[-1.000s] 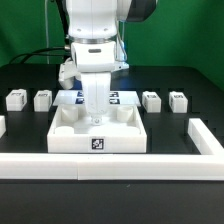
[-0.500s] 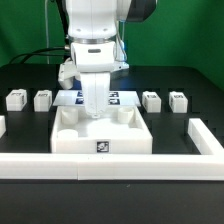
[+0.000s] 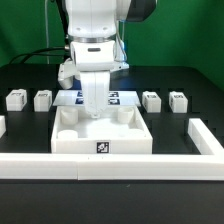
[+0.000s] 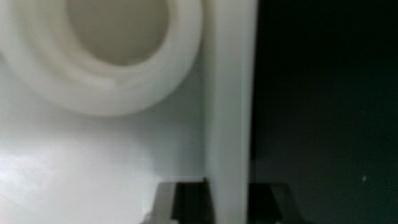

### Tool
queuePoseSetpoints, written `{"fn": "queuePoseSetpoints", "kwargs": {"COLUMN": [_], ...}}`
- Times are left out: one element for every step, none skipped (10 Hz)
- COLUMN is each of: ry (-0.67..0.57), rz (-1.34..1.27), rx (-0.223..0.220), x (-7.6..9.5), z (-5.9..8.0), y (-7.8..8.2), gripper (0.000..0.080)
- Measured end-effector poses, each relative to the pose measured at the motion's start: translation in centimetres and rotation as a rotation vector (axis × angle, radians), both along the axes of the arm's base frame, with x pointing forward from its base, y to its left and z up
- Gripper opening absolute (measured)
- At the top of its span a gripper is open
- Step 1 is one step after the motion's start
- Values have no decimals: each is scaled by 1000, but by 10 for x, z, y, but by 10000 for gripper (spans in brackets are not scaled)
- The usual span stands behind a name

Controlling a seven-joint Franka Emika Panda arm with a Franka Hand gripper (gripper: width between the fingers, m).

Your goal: Assemble square table

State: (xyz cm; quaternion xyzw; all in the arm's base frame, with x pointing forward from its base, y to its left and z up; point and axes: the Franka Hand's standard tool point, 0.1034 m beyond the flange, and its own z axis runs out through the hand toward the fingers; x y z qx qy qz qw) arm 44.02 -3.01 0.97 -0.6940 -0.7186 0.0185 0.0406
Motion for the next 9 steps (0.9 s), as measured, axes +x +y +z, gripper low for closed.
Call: {"fn": "queuePoseSetpoints", "kwargs": {"ry": [0, 0, -2, -6, -12, -19, -32, -40, -45], "rz": [0, -1, -10, -48, -74, -84, -75, -70, -70], "rx": [0, 0, 2, 3, 7, 14, 24, 31, 39], "x": [0, 0, 3, 6, 10, 18, 30, 39, 45], "z": [0, 0, 0, 0, -1, -1, -1, -1, -1], "y": [0, 1, 4, 16, 30, 45, 58, 66, 76], "gripper": [65, 65, 65, 65, 65, 65, 65, 65, 64]}}
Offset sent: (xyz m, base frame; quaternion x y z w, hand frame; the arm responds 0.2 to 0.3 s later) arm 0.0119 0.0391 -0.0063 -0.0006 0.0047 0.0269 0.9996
